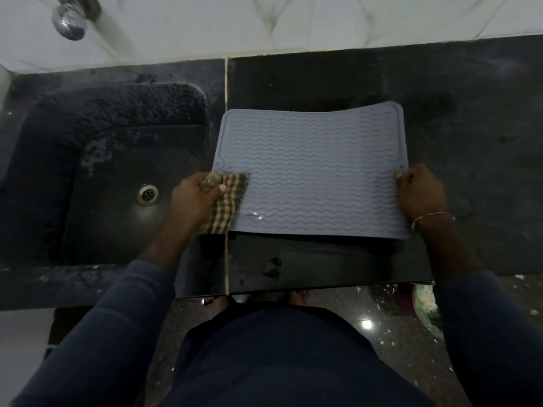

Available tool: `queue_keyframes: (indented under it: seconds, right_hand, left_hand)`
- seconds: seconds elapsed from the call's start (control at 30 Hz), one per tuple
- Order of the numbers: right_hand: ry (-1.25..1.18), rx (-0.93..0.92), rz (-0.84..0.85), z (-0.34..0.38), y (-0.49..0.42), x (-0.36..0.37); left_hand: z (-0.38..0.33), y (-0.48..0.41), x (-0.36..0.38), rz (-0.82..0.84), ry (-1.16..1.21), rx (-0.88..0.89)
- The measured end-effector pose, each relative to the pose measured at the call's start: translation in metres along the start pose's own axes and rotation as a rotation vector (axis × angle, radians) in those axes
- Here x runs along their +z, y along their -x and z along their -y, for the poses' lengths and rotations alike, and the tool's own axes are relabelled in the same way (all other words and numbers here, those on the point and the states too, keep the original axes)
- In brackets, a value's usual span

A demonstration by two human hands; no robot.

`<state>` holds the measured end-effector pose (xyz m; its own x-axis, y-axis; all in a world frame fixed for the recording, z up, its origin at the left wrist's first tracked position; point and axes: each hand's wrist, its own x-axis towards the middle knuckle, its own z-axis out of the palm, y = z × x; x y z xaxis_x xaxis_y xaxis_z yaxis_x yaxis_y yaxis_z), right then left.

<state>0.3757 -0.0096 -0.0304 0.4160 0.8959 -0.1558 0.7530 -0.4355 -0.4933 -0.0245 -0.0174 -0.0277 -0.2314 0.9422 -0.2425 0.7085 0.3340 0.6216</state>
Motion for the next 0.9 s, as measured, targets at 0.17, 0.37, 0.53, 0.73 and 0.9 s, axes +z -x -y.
queue_keyframes:
  seconds: [0.17, 0.37, 0.53, 0.73, 0.9]
  right_hand:
    - [-0.016, 0.021, -0.014, -0.012, 0.013, 0.009]
    - [0.128, 0.112, 0.028, -0.018, 0.013, 0.006]
    - [0.131, -0.052, -0.206, -0.007, 0.030, 0.015]
    - [-0.135, -0.466, -0.126, 0.045, 0.045, 0.073]
    - [-0.030, -0.467, -0.121, 0.047, 0.050, 0.109]
  left_hand:
    - [0.006, 0.005, 0.008, -0.028, 0.014, -0.022]
    - [0.017, 0.014, 0.014, 0.033, -0.160, 0.071]
    - [0.006, 0.027, 0.008, -0.230, -0.181, 0.274]
    - [-0.066, 0.053, 0.085, 0.019, -0.032, 0.374]
    - [-0.058, 0.057, 0.115, 0.048, -0.456, 0.481]
